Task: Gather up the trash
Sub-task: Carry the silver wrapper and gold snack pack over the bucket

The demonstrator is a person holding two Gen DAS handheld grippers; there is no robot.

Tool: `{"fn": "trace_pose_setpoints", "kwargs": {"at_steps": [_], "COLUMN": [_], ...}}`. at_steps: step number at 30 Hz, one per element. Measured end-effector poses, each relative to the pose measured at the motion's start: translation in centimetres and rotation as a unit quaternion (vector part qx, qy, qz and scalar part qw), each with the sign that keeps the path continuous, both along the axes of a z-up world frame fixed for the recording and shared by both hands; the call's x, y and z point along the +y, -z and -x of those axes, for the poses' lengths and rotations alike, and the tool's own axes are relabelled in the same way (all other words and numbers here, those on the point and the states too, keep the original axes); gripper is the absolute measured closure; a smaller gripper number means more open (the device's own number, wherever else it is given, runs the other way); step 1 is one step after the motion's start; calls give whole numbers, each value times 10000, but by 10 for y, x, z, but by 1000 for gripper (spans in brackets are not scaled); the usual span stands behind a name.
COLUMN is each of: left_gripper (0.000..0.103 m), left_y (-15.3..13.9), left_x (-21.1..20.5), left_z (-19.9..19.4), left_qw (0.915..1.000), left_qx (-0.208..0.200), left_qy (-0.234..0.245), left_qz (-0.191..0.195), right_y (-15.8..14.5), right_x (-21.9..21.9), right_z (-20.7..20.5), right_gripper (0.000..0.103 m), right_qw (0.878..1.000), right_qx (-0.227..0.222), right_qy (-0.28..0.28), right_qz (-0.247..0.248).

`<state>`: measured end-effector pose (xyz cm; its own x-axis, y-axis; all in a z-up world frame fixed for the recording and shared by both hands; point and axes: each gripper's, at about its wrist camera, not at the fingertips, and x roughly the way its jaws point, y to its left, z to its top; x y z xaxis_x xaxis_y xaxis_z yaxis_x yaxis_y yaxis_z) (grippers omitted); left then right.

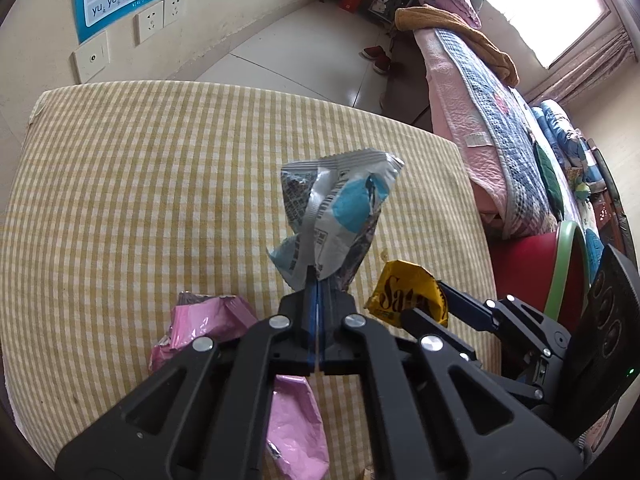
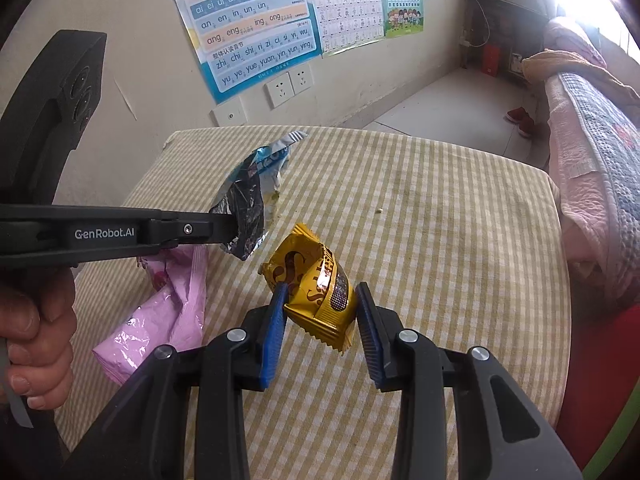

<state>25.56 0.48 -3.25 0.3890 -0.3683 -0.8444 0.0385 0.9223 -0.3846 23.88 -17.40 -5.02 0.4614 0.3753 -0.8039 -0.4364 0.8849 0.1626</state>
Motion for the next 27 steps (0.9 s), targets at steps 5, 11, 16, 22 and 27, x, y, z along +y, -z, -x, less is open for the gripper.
{"fn": "trace_pose_setpoints", "kwargs": {"at_steps": [5,11,16,22,27], "left_gripper": [103,103,103,103,103], "left_y": [-20,-42,-58,-72,-81], "left_x": [-2,-4,-4,-9,-15], "left_z": [15,38,59,80,95], "left_qw": [9999,9994,9989,9983,9978], "left_qx": [-167,-339,-450,-575,-654], "left_qy": [-7,-42,-83,-64,-20], "left_qz": [32,37,41,0,-75], "right_y": [-17,-38,-53,-66,-76], "right_x": [-9,-20,-31,-42,-55], "right_z": [13,34,55,76,91], "right_gripper": [70,69,69,69,69], "right_qw": [9999,9994,9988,9982,9971], "right_qx": [-115,-252,-361,-446,-551], "right_qy": [89,178,256,329,456], "right_qz": [-69,-157,-207,-250,-273]}}
